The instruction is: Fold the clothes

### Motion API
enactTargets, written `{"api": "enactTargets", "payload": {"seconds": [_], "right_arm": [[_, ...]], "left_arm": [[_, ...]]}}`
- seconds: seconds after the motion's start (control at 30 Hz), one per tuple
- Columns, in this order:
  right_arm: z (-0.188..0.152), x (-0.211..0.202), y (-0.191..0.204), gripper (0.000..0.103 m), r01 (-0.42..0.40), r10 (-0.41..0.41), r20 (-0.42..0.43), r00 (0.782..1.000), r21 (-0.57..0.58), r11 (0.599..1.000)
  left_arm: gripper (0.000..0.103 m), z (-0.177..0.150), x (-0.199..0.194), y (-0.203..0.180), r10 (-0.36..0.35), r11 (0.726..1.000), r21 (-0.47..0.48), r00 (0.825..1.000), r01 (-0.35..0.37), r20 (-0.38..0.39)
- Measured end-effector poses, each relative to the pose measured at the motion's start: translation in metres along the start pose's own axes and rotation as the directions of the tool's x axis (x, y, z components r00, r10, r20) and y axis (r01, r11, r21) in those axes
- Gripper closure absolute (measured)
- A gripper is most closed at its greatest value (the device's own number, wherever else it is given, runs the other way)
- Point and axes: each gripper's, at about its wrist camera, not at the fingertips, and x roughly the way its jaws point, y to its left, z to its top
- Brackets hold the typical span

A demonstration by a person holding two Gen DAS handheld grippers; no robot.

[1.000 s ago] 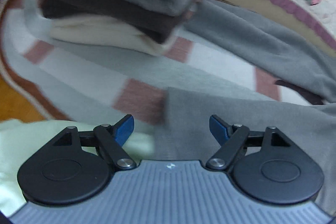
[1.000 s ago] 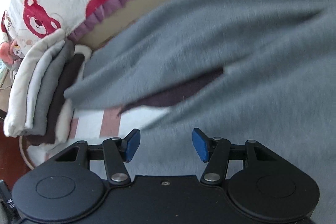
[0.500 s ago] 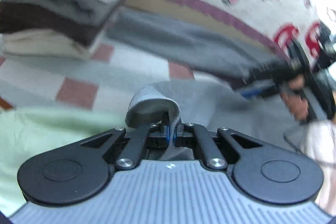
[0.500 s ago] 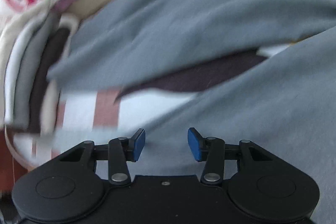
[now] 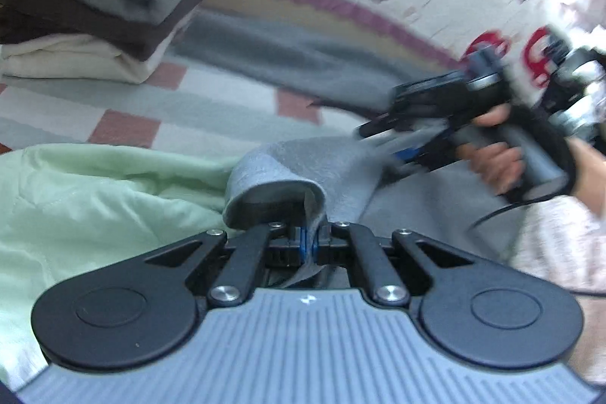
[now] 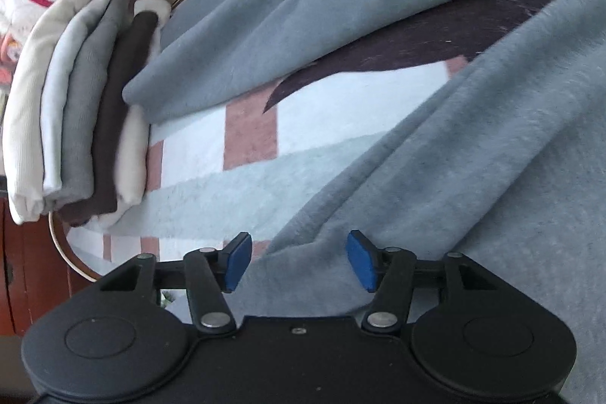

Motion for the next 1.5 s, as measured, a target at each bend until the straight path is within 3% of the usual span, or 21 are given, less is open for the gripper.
{"api": "enactTargets", "payload": {"seconds": [0.07, 0.17, 0.2, 0.23, 0.3, 0.33, 0.47, 0.57, 0.67, 0.77, 0.87, 0.93, 0.97, 1.0, 1.03, 1.1, 1.13, 1.17, 1.33, 1.4, 1.5], "right_arm": [[0.0, 0.007, 0.009, 0.037, 0.061, -0.061, -0.019, 0.998, -0.027, 0.998], [-0.005, 0.016, 0.035, 0.042, 0.184, -0.187, -0.006, 0.982, -0.156, 0.97], [-0.011, 0.019, 0.046, 0.055, 0.223, -0.224, 0.02, 0.974, -0.236, 0.946], [-0.017, 0.021, 0.053, 0.086, 0.254, -0.25, 0.054, 0.967, -0.301, 0.919], [-0.033, 0.02, 0.058, 0.091, 0.296, -0.264, 0.134, 0.955, -0.387, 0.873], [-0.039, 0.018, 0.056, 0.094, 0.301, -0.252, 0.17, 0.953, -0.405, 0.863], [-0.046, -0.018, 0.029, 0.097, 0.154, -0.066, 0.271, 0.96, -0.319, 0.935], [-0.035, -0.048, 0.029, 0.097, 0.052, 0.06, 0.333, 0.941, -0.316, 0.947], [-0.019, -0.069, 0.044, 0.097, 0.025, 0.105, 0.397, 0.912, -0.307, 0.951], [0.001, -0.078, 0.065, 0.097, 0.016, 0.142, 0.459, 0.877, -0.324, 0.946], [0.013, -0.079, 0.07, 0.097, 0.034, 0.129, 0.484, 0.865, -0.314, 0.949], [0.019, -0.079, 0.071, 0.094, 0.047, 0.115, 0.497, 0.86, -0.302, 0.952], [0.022, -0.079, 0.071, 0.087, 0.054, 0.108, 0.503, 0.857, -0.296, 0.954], [0.025, -0.079, 0.072, 0.084, 0.061, 0.1, 0.509, 0.855, -0.29, 0.955], [0.026, -0.081, 0.072, 0.077, 0.057, 0.105, 0.509, 0.854, -0.293, 0.954], [0.015, -0.095, 0.066, 0.051, 0.023, 0.151, 0.481, 0.864, -0.337, 0.941], [0.01, -0.099, 0.061, 0.045, 0.024, 0.156, 0.47, 0.869, -0.356, 0.934], [0.003, -0.102, 0.056, 0.045, 0.021, 0.16, 0.452, 0.877, -0.371, 0.929], [-0.034, -0.096, 0.025, 0.045, -0.035, 0.17, 0.298, 0.939, -0.41, 0.912], [-0.049, -0.093, 0.016, 0.045, -0.06, 0.174, 0.233, 0.957, -0.429, 0.901], [-0.073, -0.08, 0.026, 0.045, -0.071, 0.168, 0.145, 0.975, -0.515, 0.854]], "left_arm": [[0.101, -0.003, -0.011, -0.002, -0.029, 0.999, -0.016, 0.999, 0.03, 0.032], [0.101, -0.006, -0.013, -0.01, 0.005, 1.0, 0.01, 0.999, -0.006, 0.033], [0.101, -0.006, -0.012, -0.01, 0.012, 1.0, 0.01, 0.999, -0.013, 0.035], [0.101, -0.007, -0.012, -0.011, 0.019, 1.0, 0.008, 0.999, -0.019, 0.036], [0.101, -0.007, -0.01, -0.012, 0.032, 0.999, 0.005, 0.999, -0.032, 0.038], [0.101, -0.008, -0.009, -0.012, 0.038, 0.999, 0.004, 0.998, -0.039, 0.04], [0.101, -0.006, -0.013, -0.011, 0.069, 0.998, 0.0, 0.995, -0.069, 0.071], [0.101, 0.005, -0.014, -0.012, 0.08, 0.996, 0.02, 0.993, -0.082, 0.087], [0.101, 0.03, -0.011, -0.017, 0.11, 0.991, 0.06, 0.985, -0.118, 0.13], [0.101, 0.067, -0.012, -0.014, 0.178, 0.978, 0.063, 0.95, -0.201, 0.258], [0.1, 0.096, 0.002, -0.001, 0.254, 0.961, 0.02, 0.914, -0.274, 0.316], [0.095, 0.1, 0.026, 0.008, 0.397, 0.906, 0.029, 0.871, -0.423, 0.291], [0.095, 0.101, 0.038, 0.013, 0.467, 0.869, 0.035, 0.84, -0.494, 0.277], [0.094, 0.098, 0.045, 0.021, 0.516, 0.844, 0.025, 0.824, -0.535, 0.234], [0.09, 0.092, 0.042, 0.029, 0.497, 0.864, -0.011, 0.847, -0.504, 0.19], [0.079, 0.078, 0.033, 0.047, 0.433, 0.899, -0.116, 0.894, -0.421, 0.112], [0.07, 0.069, 0.025, 0.056, 0.394, 0.909, -0.181, 0.915, -0.376, 0.081], [0.07, 0.06, 0.02, 0.061, 0.375, 0.908, -0.219, 0.926, -0.357, 0.046], [0.069, 0.026, -0.008, 0.066, 0.265, 0.912, -0.308, 0.962, -0.272, -0.064], [0.06, 0.018, -0.017, 0.063, 0.203, 0.915, -0.338, 0.976, -0.218, -0.081], [0.054, 0.007, -0.015, 0.059, 0.182, 0.91, -0.359, 0.978, -0.206, -0.1]]}}
